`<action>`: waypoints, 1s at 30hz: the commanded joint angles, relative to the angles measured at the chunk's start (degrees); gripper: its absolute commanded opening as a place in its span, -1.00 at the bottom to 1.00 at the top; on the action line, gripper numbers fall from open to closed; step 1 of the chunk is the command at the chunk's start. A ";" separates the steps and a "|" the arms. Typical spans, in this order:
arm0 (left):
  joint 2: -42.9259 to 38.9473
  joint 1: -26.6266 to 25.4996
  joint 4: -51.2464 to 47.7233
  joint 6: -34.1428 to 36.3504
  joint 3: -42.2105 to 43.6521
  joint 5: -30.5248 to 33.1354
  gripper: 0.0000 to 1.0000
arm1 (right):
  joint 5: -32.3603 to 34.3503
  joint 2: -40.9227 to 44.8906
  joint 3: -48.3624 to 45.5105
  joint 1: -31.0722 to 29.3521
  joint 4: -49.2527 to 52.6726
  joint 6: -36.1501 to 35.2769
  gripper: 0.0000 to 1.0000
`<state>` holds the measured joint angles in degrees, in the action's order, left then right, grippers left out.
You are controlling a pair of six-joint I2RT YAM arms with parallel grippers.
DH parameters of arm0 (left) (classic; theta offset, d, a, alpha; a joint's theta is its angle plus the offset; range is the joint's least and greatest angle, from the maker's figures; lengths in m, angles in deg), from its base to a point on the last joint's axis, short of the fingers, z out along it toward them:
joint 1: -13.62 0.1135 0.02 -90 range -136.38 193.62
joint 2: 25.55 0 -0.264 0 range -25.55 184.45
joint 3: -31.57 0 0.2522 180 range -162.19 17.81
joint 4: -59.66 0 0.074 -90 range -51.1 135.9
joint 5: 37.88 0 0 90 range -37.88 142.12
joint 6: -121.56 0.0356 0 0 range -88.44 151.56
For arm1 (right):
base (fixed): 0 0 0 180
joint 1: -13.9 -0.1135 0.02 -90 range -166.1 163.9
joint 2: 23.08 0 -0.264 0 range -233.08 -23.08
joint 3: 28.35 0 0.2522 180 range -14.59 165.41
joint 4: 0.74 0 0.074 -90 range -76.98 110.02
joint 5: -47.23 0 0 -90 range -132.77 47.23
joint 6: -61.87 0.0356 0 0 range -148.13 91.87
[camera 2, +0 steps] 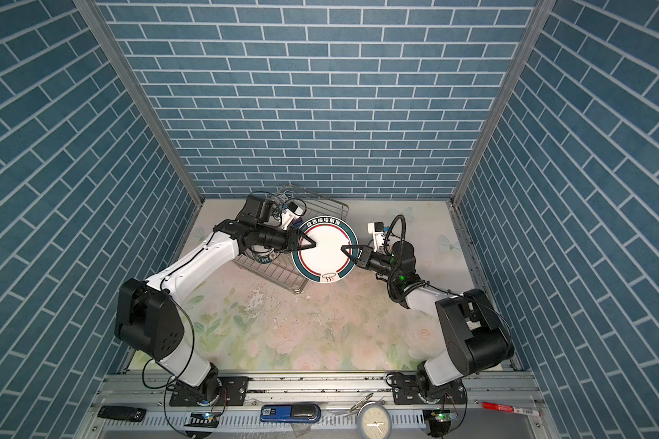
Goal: Unload the plates from the dish rack
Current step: 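Close the right gripper on the plate's rim and open the left gripper, then carry the green-rimmed plate toward the table near the stack with the right gripper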
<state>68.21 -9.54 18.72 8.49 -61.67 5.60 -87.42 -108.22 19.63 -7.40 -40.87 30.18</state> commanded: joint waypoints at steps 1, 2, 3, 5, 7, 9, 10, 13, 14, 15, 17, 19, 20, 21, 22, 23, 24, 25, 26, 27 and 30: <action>-4.25 0.11 -0.96 1.92 -0.61 4.93 -0.14 | 1.57 5.17 2.63 1.24 3.05 -4.37 -1.00; -5.23 0.22 -1.46 2.34 -0.46 7.06 -0.11 | 2.18 6.65 2.62 1.64 5.20 -5.49 -1.00; -6.23 0.43 -2.17 2.87 -0.26 9.74 -0.09 | 3.15 8.06 2.70 2.10 7.83 -6.69 -1.00; -8.02 0.90 -3.39 3.98 -0.03 13.95 -0.08 | 5.07 10.76 2.84 3.06 13.18 -9.19 -1.00; -9.45 1.56 -4.46 4.75 0.19 17.63 -0.08 | 8.25 14.04 3.58 4.00 20.74 -12.25 -1.00; -10.99 2.12 -5.28 5.18 0.34 21.65 -0.02 | 11.77 17.57 3.98 5.08 26.97 -15.06 -1.00; -11.57 2.35 -5.57 5.39 0.47 23.73 0.01 | 13.15 19.08 4.27 5.55 30.19 -16.11 -1.00; -13.50 2.92 -7.69 6.35 0.53 31.19 0.14 | 20.60 25.04 5.89 6.35 41.57 -20.51 -1.00; -13.95 3.10 -8.55 6.68 0.37 33.86 0.19 | 23.44 26.93 6.92 6.45 46.00 -22.15 -1.00; -14.25 3.18 -9.53 6.89 0.10 37.31 0.24 | 26.60 28.51 7.88 6.45 50.26 -23.37 -1.00; -14.38 3.38 -11.27 7.47 -0.44 40.43 0.26 | 30.78 31.24 9.19 6.53 56.00 -25.12 -1.00; -14.46 3.39 -12.48 7.54 -0.86 42.94 0.26 | 34.25 33.60 9.84 6.62 60.56 -25.75 -1.00; -14.57 3.40 -12.92 7.51 -1.04 43.98 0.28 | 36.03 34.64 9.75 6.63 62.58 -25.60 -1.00; -14.59 3.44 -13.16 7.51 -1.11 44.89 0.29 | 37.76 35.95 9.51 6.62 64.75 -25.07 -1.00; -14.72 3.44 -13.46 7.39 -1.10 45.79 0.31 | 38.97 37.10 9.02 6.63 66.43 -24.64 -1.00; -14.90 3.42 -13.87 7.25 -1.10 46.74 0.36 | 41.44 38.35 8.56 6.63 69.00 -23.54 -1.00; -14.91 3.47 -14.37 7.27 -1.16 47.39 0.41 | 42.61 39.71 7.88 6.67 71.03 -22.94 -1.00; -14.87 3.41 -15.11 7.32 -1.32 47.71 0.43 | 43.46 41.00 7.12 6.63 72.58 -22.29 -1.00; -14.76 3.46 -15.73 7.23 -1.42 48.30 0.44 | 44.39 42.49 6.26 6.63 74.44 -21.59 -1.00; -14.93 3.45 -16.21 7.23 -1.43 48.61 0.47 | 44.70 44.44 5.22 6.62 75.90 -20.87 -1.00; -14.90 3.42 -16.89 7.47 -1.57 48.90 0.52 | 45.58 48.54 2.86 6.62 80.50 -18.51 -1.00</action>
<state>54.29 -6.37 4.44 15.35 -61.67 52.00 -45.60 -63.07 24.42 -0.86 33.21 8.43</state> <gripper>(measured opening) 0.753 0.102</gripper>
